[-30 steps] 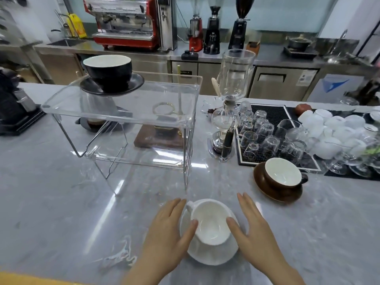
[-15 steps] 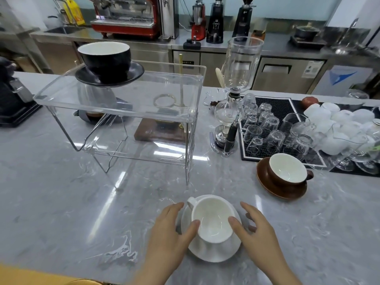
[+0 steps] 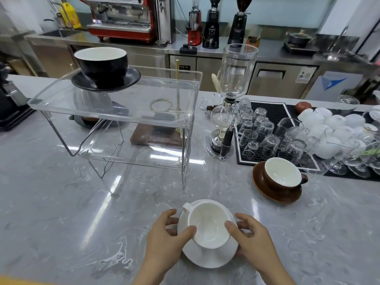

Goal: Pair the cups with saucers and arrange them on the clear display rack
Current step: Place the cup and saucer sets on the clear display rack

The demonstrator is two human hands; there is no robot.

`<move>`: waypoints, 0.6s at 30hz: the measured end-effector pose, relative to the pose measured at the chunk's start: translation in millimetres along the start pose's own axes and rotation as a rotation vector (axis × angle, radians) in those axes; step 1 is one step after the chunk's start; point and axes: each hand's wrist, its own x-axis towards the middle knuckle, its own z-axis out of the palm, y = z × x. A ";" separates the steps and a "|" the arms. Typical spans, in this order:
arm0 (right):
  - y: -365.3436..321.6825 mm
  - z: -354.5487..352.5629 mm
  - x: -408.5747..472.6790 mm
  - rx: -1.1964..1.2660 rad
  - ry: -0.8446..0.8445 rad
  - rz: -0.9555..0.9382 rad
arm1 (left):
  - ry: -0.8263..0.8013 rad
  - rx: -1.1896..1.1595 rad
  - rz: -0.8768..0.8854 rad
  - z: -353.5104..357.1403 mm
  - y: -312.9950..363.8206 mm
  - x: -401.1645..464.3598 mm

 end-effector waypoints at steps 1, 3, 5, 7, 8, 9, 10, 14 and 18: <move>-0.8 -0.2 -0.7 0.006 -0.007 0.010 | -0.011 -0.031 -0.030 -0.5 0.1 -0.2; -3.3 -0.7 -1.8 0.025 -0.032 0.029 | -0.031 -0.077 -0.063 -2.1 1.0 -0.4; -5.9 -1.8 3.5 0.069 -0.046 0.062 | -0.072 -0.115 -0.100 -1.7 0.5 8.9; -6.8 -4.2 3.8 0.127 -0.078 0.076 | -0.110 -0.155 -0.139 -1.8 0.9 10.6; -6.6 -5.6 4.6 0.147 -0.096 0.083 | -0.123 -0.165 -0.152 -2.8 1.4 10.8; -6.5 -6.9 5.0 0.163 -0.111 0.093 | -0.134 -0.171 -0.160 -4.3 2.1 10.9; -7.1 -8.1 5.0 0.175 -0.123 0.107 | -0.147 -0.174 -0.166 -5.9 3.5 10.5; -8.8 -14.0 6.5 0.187 -0.177 0.149 | -0.199 -0.186 -0.187 -9.2 7.8 9.1; -12.1 -16.4 9.8 0.176 -0.226 0.167 | -0.239 -0.206 -0.198 -11.0 8.8 10.8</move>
